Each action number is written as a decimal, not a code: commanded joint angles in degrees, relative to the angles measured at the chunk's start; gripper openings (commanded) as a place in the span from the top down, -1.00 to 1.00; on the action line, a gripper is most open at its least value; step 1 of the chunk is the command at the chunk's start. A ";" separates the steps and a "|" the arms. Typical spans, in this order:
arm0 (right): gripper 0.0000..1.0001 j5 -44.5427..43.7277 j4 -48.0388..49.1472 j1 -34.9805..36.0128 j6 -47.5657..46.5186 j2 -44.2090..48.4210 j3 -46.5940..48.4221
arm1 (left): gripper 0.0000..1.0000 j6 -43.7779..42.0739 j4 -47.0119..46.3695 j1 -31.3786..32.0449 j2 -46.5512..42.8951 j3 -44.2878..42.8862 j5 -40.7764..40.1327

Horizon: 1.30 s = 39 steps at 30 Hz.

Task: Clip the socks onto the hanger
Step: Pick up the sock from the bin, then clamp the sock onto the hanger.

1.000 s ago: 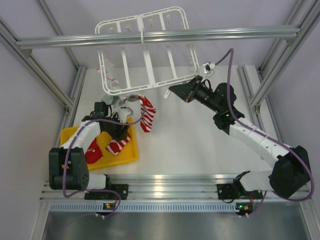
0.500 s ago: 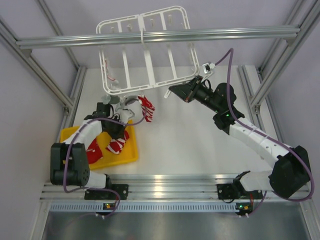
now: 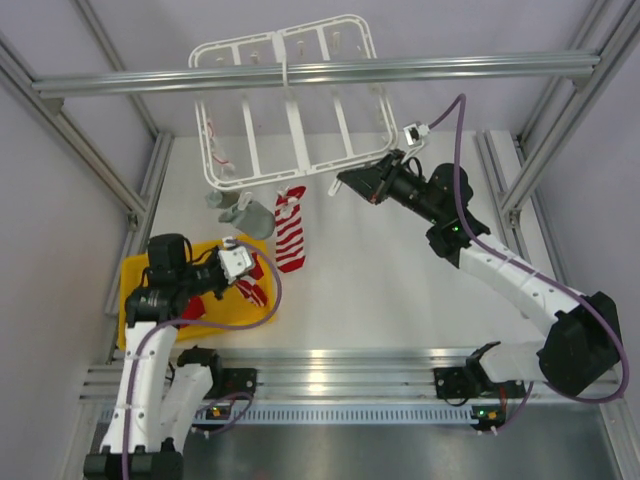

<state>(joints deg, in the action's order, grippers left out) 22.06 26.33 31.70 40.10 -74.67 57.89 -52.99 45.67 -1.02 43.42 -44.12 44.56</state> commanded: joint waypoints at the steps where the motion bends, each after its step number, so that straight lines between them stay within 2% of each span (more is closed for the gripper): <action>1: 1.00 0.44 -0.49 -0.68 -1.07 0.41 3.54 | 1.00 1.37 -0.13 -0.21 -4.91 -0.09 11.24; 2: 1.00 0.44 -0.49 -0.68 -1.25 0.32 3.72 | 1.00 3.92 -1.88 -0.21 -6.75 -0.18 12.13; 3: 1.00 0.44 -0.57 -0.68 -1.25 0.41 3.98 | 1.00 7.26 -8.08 -0.13 -7.46 -0.27 12.74; 4: 1.00 0.44 -0.66 -0.77 -1.25 0.23 4.33 | 1.00 15.12 -11.36 -0.13 -8.08 -0.53 13.18; 6: 1.00 0.17 -0.84 -0.59 -0.99 0.23 4.60 | 1.00 22.20 -18.65 -0.04 -7.83 -3.06 15.20; 8: 1.00 0.08 -0.84 -0.59 -0.29 0.14 4.78 | 1.00 26.78 -18.95 0.31 -4.51 -6.14 20.71; 10: 1.00 0.17 -0.75 -0.68 0.42 -0.12 5.04 | 1.00 33.34 -22.26 3.71 -1.51 -9.31 21.02; 11: 1.00 0.17 -0.75 -0.59 1.03 -0.29 5.13 | 1.00 35.05 -23.68 5.74 -0.97 -9.67 15.53; 12: 1.00 0.43 -0.75 -0.50 1.47 -0.38 5.22 | 1.00 35.24 -24.74 10.81 -0.88 -9.50 12.34; 14: 1.00 0.35 -0.84 -0.33 2.26 -0.56 5.39 | 1.00 33.57 -29.39 16.19 -1.23 -8.10 6.01; 15: 1.00 0.26 -1.01 -0.24 2.44 -0.56 5.39 | 1.00 33.74 -31.15 21.09 -1.32 -6.87 0.67; 17: 1.00 -0.35 -1.71 -0.15 2.88 -0.21 5.66 | 1.00 35.14 -35.01 27.17 0.69 -6.86 -3.58; 20: 1.00 -1.40 -3.65 -0.15 2.88 0.76 6.10 | 1.00 37.78 -38.35 32.29 5.09 -8.88 -13.93; 21: 1.00 -1.67 -4.69 -0.15 2.88 0.93 6.18 | 1.00 38.57 -39.77 35.35 6.14 -9.49 -19.62; 27: 1.00 -3.69 -6.46 0.03 2.88 2.95 5.13 | 1.00 34.45 -44.87 46.35 13.00 -10.73 -41.18; 32: 1.00 -4.22 -6.55 -0.06 2.09 4.10 3.73 | 1.00 35.94 -47.51 48.13 16.17 -11.34 -47.98; 39: 1.00 -3.43 -6.46 0.11 1.74 3.92 3.02 | 1.00 38.49 -51.03 48.13 17.75 -11.25 -49.21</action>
<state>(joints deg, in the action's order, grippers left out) 19.44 19.99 31.73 42.24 -72.10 60.45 -16.47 0.93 46.94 60.77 -52.69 -1.45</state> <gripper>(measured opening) 0.069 0.029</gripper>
